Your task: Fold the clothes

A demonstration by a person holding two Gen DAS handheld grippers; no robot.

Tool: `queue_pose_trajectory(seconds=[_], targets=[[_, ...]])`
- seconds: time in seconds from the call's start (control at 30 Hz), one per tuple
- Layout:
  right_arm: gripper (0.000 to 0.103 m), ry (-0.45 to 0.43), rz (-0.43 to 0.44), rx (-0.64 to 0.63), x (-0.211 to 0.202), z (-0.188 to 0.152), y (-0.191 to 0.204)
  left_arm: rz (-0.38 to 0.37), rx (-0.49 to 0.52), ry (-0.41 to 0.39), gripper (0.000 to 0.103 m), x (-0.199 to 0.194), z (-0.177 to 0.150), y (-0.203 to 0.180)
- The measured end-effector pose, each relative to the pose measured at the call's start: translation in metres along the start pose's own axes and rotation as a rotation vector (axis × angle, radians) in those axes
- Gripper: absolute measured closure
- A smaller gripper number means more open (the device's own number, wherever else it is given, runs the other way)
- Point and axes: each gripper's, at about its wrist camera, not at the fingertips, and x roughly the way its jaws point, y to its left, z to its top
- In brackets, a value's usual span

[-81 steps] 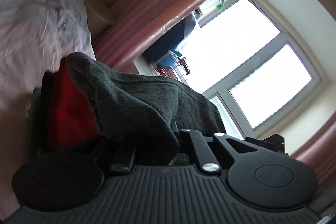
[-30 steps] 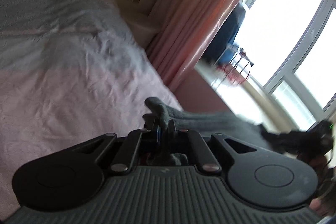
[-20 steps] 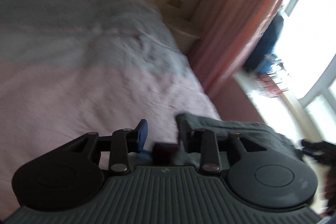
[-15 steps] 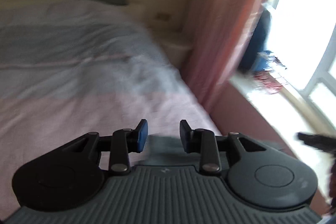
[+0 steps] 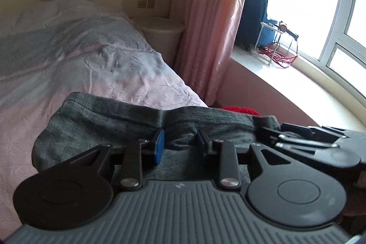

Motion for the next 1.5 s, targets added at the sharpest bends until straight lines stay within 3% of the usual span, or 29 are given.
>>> queue_pose_trajectory(seconds=[0.1, 0.23, 0.33, 0.43, 0.5, 0.6, 0.77, 0.83, 0.93, 1.03, 1.17, 1.27, 1.4, 1.5], targets=[[0.057, -0.002, 0.022, 0.046, -0.001, -0.002, -0.013, 0.004, -0.021, -0.022, 0.073, -0.011, 0.006, 0.004], [0.057, -0.062, 0.003, 0.122, -0.028, 0.013, -0.032, 0.04, -0.094, -0.115, 0.075, -0.04, 0.016, 0.029], [0.057, -0.1, -0.002, 0.162, -0.046, 0.023, -0.041, 0.076, -0.13, -0.136, 0.075, -0.053, 0.023, 0.053], [0.057, -0.054, 0.058, 0.103, -0.036, 0.028, -0.029, 0.09, -0.121, -0.106, 0.074, -0.052, 0.027, 0.066], [0.057, -0.021, 0.099, 0.061, -0.029, 0.03, -0.021, 0.07, -0.115, -0.026, 0.074, -0.035, 0.026, 0.072], [0.057, -0.034, 0.099, 0.074, -0.043, 0.03, -0.021, 0.116, -0.074, 0.022, 0.071, -0.021, 0.018, 0.083], [0.057, -0.06, 0.093, 0.103, -0.067, 0.028, -0.023, 0.137, -0.282, -0.008, 0.072, -0.034, 0.013, 0.122], [0.057, -0.071, 0.091, 0.114, -0.077, 0.028, -0.023, 0.134, -0.32, -0.046, 0.075, -0.052, 0.015, 0.125], [0.057, -0.087, 0.087, 0.132, -0.092, 0.027, -0.024, 0.092, -0.264, -0.098, 0.075, -0.084, 0.019, 0.098], [0.057, -0.103, 0.084, 0.149, -0.107, 0.026, -0.024, 0.026, -0.174, -0.1, 0.075, -0.112, 0.001, 0.055], [0.057, -0.089, 0.106, 0.04, -0.124, -0.005, 0.007, -0.012, -0.109, -0.07, 0.075, -0.13, -0.035, 0.013], [0.057, -0.022, 0.068, -0.011, -0.108, -0.025, 0.015, 0.039, -0.132, 0.013, 0.075, -0.123, -0.055, 0.012], [0.057, -0.039, 0.029, 0.011, -0.116, -0.016, 0.009, 0.083, -0.14, -0.003, 0.079, -0.14, -0.047, 0.015], [0.057, -0.042, 0.061, 0.017, -0.13, -0.022, 0.012, 0.1, -0.147, 0.026, 0.077, -0.141, -0.043, 0.012]])
